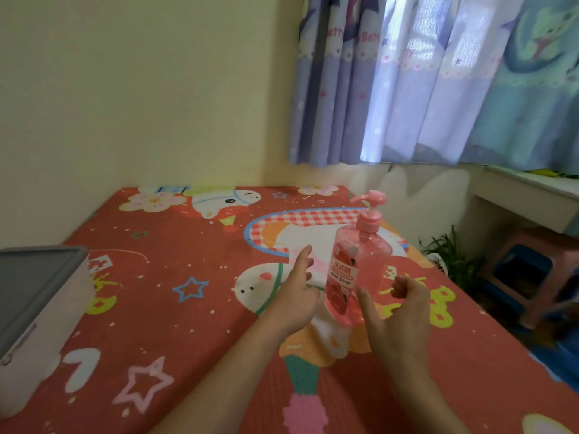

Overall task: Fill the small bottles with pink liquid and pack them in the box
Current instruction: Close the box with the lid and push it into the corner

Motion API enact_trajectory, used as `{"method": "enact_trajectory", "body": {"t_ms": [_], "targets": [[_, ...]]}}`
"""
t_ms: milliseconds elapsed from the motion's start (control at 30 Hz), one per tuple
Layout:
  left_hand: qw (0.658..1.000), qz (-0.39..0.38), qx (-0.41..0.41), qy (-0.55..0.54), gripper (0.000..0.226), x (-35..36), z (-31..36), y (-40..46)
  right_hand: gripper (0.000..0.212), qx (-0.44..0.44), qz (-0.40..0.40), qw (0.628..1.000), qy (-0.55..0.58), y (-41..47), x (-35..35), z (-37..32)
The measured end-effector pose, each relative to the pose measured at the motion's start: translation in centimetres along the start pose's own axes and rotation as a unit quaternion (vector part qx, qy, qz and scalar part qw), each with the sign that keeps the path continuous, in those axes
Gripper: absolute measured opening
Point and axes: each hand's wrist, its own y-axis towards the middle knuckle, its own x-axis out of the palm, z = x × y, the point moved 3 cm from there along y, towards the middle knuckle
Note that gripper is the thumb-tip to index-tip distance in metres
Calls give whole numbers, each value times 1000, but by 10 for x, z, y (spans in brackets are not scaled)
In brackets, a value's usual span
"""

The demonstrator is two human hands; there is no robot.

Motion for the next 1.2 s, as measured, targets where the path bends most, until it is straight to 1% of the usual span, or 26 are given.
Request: {"method": "enact_trajectory", "body": {"t_ms": [100,167,200,367,433,533,667,767,867,967,1033,1200], "targets": [[999,-36,-15,-10,88,8,1,6,87,10,-57,998,-16,-3,6,7],[998,-53,-21,-9,93,12,1,8,95,20,-94,995,-25,-4,10,11],[998,-58,-22,-3,91,13,0,9,97,21,-105,994,-30,-3,12,13],[997,-71,-19,22,74,17,-4,12,92,26,-124,991,-42,-1,20,18],[998,-59,-10,36,67,16,-5,12,87,21,-122,992,-24,-1,21,18],[999,-31,3,45,56,12,-5,12,86,9,-147,989,7,1,22,18],[997,-6,24,79,64,0,-7,8,88,-25,-187,982,13,2,24,12],[994,-21,47,97,66,-10,-9,3,86,-42,-224,972,54,1,28,2],[992,-31,45,114,73,-20,-14,-3,86,-38,-266,959,83,-3,36,-3],[991,-27,55,116,67,-30,-15,-12,93,-36,-306,948,84,-6,45,-9],[990,-5,59,125,60,-39,-15,-20,95,-35,-325,941,88,-8,53,-16],[985,61,76,144,54,-64,-19,-39,93,-48,-371,917,137,-20,69,-42]]}}
